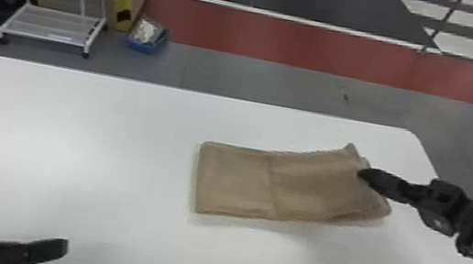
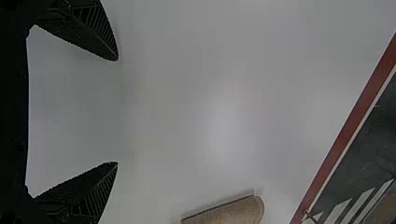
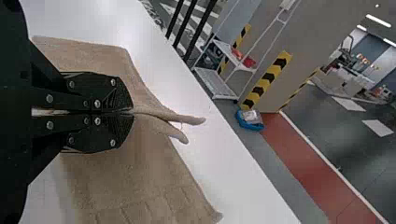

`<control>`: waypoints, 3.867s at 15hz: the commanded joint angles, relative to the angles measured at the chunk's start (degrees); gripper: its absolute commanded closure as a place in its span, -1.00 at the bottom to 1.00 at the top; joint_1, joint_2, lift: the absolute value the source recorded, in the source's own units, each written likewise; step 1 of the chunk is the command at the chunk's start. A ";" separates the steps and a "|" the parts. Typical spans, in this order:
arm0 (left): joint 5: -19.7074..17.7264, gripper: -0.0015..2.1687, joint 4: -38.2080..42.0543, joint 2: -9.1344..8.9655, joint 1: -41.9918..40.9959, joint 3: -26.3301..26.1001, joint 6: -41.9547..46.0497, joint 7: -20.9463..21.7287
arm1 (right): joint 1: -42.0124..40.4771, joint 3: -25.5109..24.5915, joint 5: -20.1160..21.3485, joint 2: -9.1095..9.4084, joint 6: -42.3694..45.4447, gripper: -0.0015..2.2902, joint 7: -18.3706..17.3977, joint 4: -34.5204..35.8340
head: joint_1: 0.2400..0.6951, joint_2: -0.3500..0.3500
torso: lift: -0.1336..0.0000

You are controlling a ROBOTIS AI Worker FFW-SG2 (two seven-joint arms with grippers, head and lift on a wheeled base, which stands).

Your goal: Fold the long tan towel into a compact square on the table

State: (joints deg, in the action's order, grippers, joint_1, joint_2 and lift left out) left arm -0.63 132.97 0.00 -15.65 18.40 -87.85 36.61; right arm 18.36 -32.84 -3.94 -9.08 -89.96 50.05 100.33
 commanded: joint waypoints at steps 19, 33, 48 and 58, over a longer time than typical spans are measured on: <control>0.37 -0.92 -3.16 -0.15 0.97 -0.21 2.81 -0.48 | 5.73 -5.13 0.86 -8.76 -0.12 -0.02 1.63 -12.53 | 1.00 -0.64 | -0.87; 0.28 -0.92 -3.07 -0.15 -0.88 -0.12 3.51 -0.22 | 16.80 -4.16 6.40 -14.82 -0.12 -0.03 3.30 -27.38 | 1.00 -0.75 | -0.87; -0.24 -0.92 -0.96 -0.15 -4.65 0.58 4.57 1.01 | 17.94 -0.12 17.91 -15.26 2.11 -0.99 1.19 -33.36 | 1.00 -0.86 | -0.87; -0.60 -0.92 -0.26 -0.15 -7.20 1.46 5.98 1.27 | 16.54 3.66 23.63 -15.70 11.25 -0.93 -1.00 -34.59 | 1.00 -1.00 | -0.87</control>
State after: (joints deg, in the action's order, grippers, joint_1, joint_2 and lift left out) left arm -1.19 132.52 0.00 -22.40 19.66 -82.09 37.89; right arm 34.83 -30.44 18.96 -25.45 -81.75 49.66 66.45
